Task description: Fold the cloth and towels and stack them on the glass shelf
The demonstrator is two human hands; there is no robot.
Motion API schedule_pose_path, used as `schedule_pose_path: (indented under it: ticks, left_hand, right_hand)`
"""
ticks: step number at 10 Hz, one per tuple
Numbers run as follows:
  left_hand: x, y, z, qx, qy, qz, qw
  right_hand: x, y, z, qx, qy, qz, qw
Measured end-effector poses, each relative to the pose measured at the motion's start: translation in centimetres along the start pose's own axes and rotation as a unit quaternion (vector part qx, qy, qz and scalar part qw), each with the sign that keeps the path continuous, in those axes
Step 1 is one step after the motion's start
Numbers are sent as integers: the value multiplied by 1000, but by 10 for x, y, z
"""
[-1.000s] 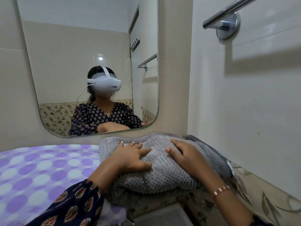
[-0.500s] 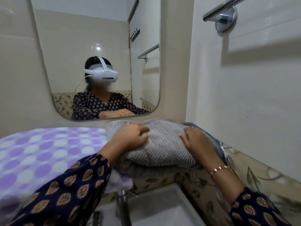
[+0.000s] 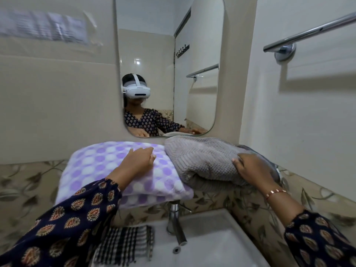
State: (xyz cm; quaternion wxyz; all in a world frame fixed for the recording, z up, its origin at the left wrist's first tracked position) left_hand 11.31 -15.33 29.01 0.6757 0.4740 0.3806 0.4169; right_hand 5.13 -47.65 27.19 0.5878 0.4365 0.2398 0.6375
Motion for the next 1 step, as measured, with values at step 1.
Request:
schedule_pose_path:
  ticks: [1]
  left_hand:
    - [27, 14, -25, 22, 5, -19, 1000]
  right_hand:
    - [24, -1, -11, 47, -38, 10, 998]
Point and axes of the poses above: each hand's wrist, its own z-axis towards the middle knuckle, its own y-axis out of the back of the hand, x = y × z, the point moved 7 cm from there along z, towards the middle knuckle, and after that the axes turned 4 degrees about x, right-handed, at the moved point
